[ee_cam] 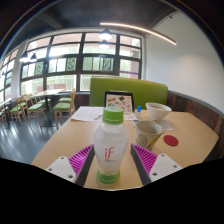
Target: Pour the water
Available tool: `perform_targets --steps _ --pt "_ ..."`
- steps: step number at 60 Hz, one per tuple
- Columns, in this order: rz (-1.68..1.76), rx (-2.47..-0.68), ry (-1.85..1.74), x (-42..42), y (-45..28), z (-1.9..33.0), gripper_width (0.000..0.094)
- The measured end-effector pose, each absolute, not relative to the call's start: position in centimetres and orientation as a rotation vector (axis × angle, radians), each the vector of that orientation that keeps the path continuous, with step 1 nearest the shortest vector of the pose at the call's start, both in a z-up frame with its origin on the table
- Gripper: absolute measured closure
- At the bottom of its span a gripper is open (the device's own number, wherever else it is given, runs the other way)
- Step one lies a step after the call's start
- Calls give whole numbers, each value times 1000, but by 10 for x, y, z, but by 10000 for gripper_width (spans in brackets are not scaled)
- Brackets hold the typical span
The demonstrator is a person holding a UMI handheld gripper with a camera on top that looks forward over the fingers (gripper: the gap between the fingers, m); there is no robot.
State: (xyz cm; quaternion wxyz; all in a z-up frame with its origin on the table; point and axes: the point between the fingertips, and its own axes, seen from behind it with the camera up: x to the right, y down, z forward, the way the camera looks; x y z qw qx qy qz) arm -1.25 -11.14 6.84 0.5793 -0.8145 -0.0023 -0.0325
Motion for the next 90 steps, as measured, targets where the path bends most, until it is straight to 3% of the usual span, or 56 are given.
perform_targets --steps 3,11,16,33,42,52,55,60,65,73,76,77,86,87,90 --pt "-105 -1901 -24 -11 -91 63 488" --pt "-183 -1866 -63 -8 -76 66 532" --pt "-214 -1835 -74 -8 -69 66 625" --pt "-27 -1872 -56 -35 -41 72 629" --pt "316 -1828 210 -33 -11 113 631" --pt "1097 -1586 721 -17 19 170 632" --pt "1317 -1474 896 -22 14 196 632" --pt "1648 -1259 1124 -13 34 208 630" --pt "1854 -1108 1231 14 32 198 630" --pt "1875 -955 1399 44 39 178 631" --pt "1881 -922 1437 51 20 179 629" --pt "1839 -886 1514 36 37 198 629" --pt "1861 -873 1508 29 17 199 631" --pt "1901 -914 1440 46 30 183 630" --pt "1904 -929 1429 41 30 185 631"
